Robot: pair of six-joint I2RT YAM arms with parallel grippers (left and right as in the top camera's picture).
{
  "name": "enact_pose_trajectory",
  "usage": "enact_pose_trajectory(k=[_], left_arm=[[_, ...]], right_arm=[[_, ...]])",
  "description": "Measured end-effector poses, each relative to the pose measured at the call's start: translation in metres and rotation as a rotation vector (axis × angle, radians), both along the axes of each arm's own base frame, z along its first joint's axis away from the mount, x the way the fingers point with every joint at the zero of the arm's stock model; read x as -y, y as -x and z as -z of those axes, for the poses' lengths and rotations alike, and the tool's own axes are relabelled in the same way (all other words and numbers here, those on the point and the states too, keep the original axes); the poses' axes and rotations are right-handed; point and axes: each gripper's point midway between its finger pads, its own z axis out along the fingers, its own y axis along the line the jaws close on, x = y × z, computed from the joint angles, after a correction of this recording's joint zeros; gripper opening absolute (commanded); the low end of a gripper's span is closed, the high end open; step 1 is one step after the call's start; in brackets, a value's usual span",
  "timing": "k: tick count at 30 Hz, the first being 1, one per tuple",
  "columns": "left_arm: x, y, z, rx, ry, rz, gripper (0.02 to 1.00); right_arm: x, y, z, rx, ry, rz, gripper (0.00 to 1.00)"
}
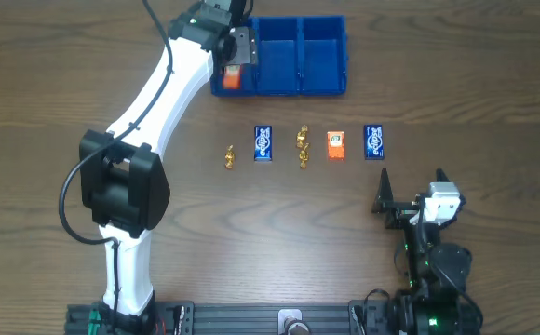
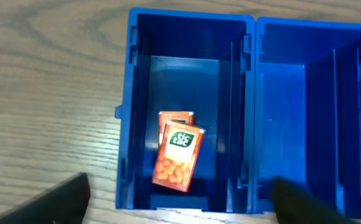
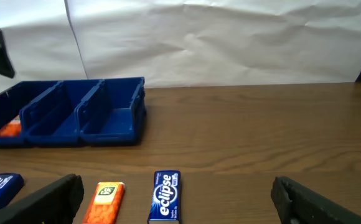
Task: Sort Candies Into Trays
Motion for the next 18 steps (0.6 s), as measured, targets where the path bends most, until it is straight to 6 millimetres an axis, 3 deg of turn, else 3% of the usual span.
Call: enact_pose_trajectory(k=[5, 7, 10, 13, 15, 18], left_arm=[[0.005, 0.001, 0.000, 0.002, 0.008, -0.001, 0.980], [0.025, 0.004, -0.010, 0.033, 0.033, 0.007, 0.974], [0.077, 0.030, -0.038, 0.082, 0.083, 0.052, 0.956], [0.162, 0.086, -0.067, 0.122, 0.153, 0.155, 0.928], [0.210, 0.129, -0.064, 0.105, 0.173, 0.222, 0.919], [0.234, 0.162, -0.033, 0.032, 0.147, 0.223, 0.915]], right_arm=[[0.000, 0.000, 0.000, 0.000, 0.000, 0.000, 1.000], [0.000, 0.000, 0.000, 0.000, 0.000, 0.000, 1.000], [0.000, 0.000, 0.000, 0.000, 0.000, 0.000, 1.000], [0.000, 0.000, 0.000, 0.000, 0.000, 0.000, 1.000], [0.000, 0.000, 0.000, 0.000, 0.000, 0.000, 1.000], [0.000, 0.000, 0.000, 0.000, 0.000, 0.000, 1.000]])
